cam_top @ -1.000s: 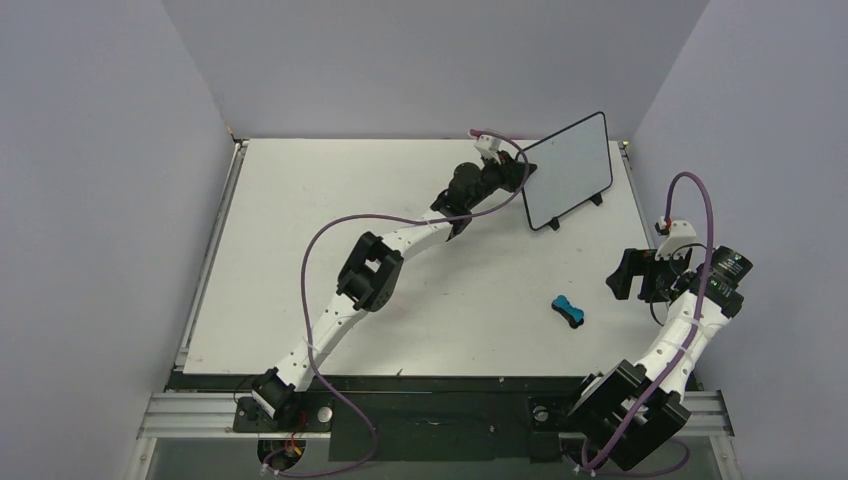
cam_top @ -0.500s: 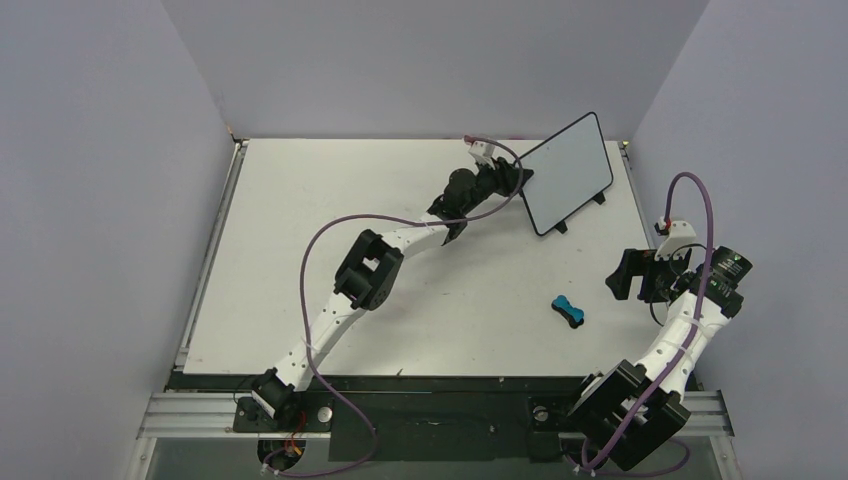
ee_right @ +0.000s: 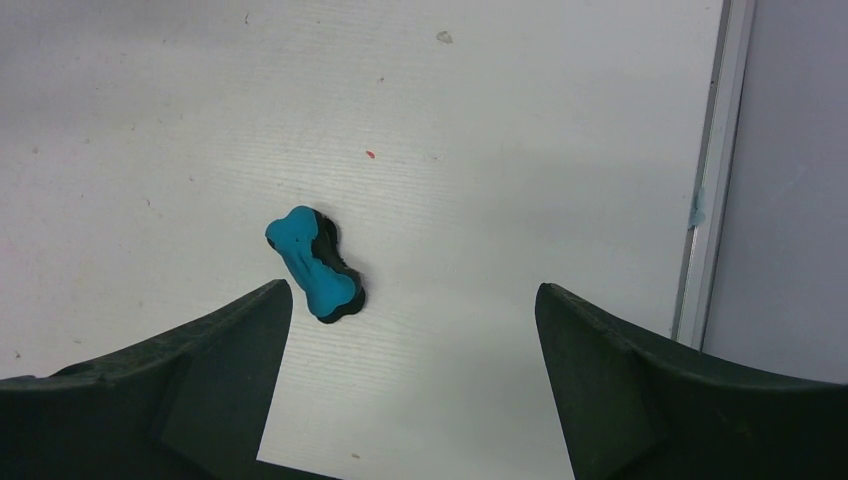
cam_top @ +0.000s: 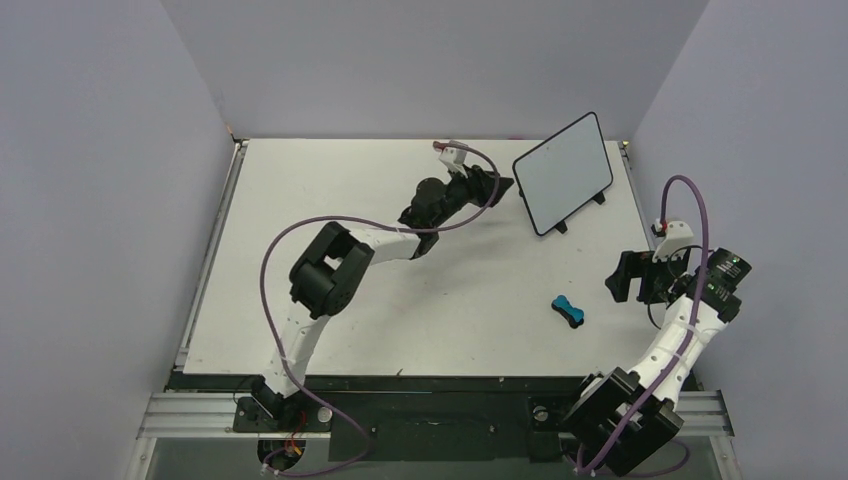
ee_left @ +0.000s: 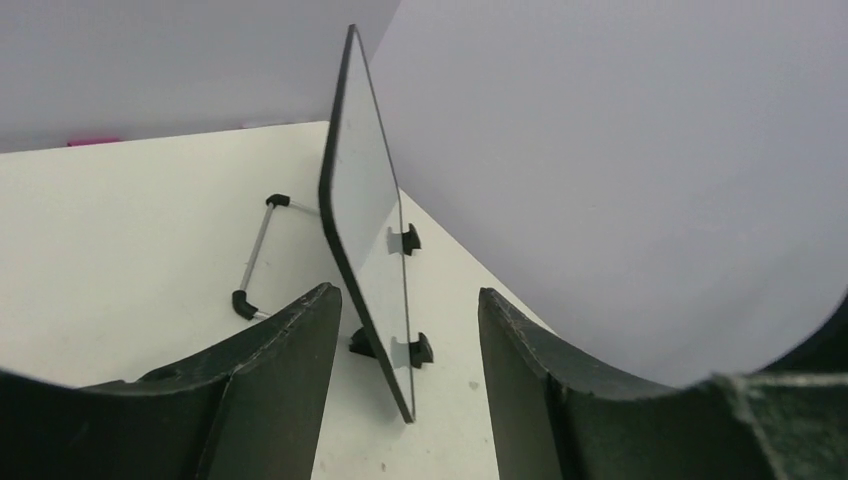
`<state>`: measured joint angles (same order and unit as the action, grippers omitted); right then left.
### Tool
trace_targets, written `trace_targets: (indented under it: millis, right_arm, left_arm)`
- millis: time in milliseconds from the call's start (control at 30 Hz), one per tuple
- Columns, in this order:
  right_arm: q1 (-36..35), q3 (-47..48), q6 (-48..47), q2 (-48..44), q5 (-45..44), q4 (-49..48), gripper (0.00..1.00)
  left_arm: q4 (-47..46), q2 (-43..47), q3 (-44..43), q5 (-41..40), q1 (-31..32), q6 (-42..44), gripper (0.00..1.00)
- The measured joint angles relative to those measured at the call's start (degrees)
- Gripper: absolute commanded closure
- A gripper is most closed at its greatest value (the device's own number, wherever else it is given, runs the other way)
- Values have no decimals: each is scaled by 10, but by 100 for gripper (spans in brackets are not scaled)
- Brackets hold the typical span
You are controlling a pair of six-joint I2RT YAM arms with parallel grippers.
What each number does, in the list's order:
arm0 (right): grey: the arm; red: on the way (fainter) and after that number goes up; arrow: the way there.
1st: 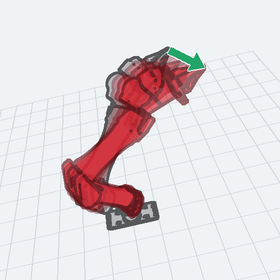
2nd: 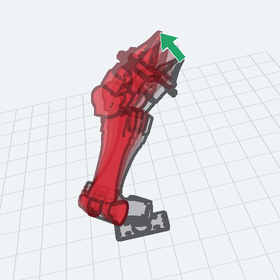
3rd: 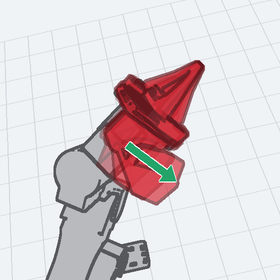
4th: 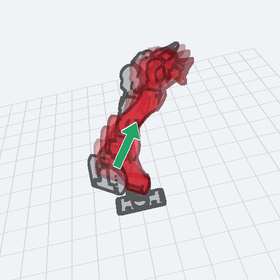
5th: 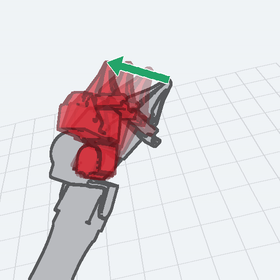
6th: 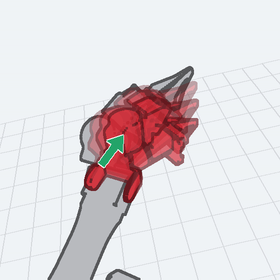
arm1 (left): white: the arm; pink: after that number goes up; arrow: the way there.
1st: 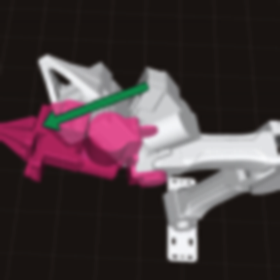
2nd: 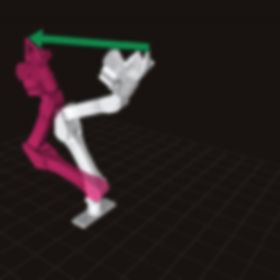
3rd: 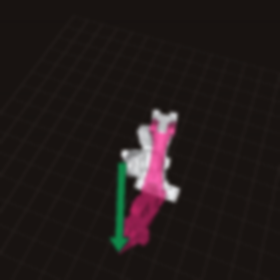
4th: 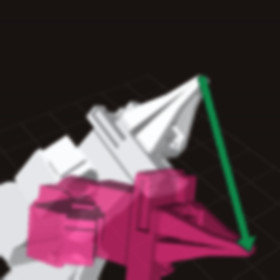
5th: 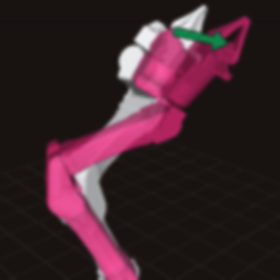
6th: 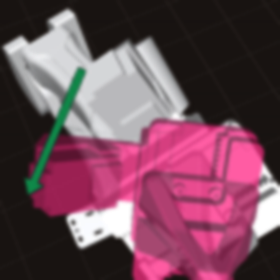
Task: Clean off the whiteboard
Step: Reset both arms
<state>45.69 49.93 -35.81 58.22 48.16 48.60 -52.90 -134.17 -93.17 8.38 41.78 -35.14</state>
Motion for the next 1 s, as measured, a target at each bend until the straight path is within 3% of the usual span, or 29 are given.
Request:
trace_targets:
  millis: [233,367,567,700,867,1000]
  right_arm:
    - [-19,-1,-17,-27,-1,11,13]
    - [-47,-1,-25,-59,-6,17,13]
    - [-158,11,3,-107,-57,7,13]
    - [-201,31,40,-121,-88,-11,12]
    - [-203,40,84,-115,-109,-37,13]
    - [-203,36,110,-102,-120,-57,13]
  left_arm:
    - [-27,228,263,41,-14,15,46]
    - [87,416,384,102,-105,13,45]
    - [324,675,407,115,-292,36,42]
    - [439,802,407,112,-315,83,34]
    - [563,856,408,85,-322,136,18]
    - [606,916,484,45,-321,161,16]
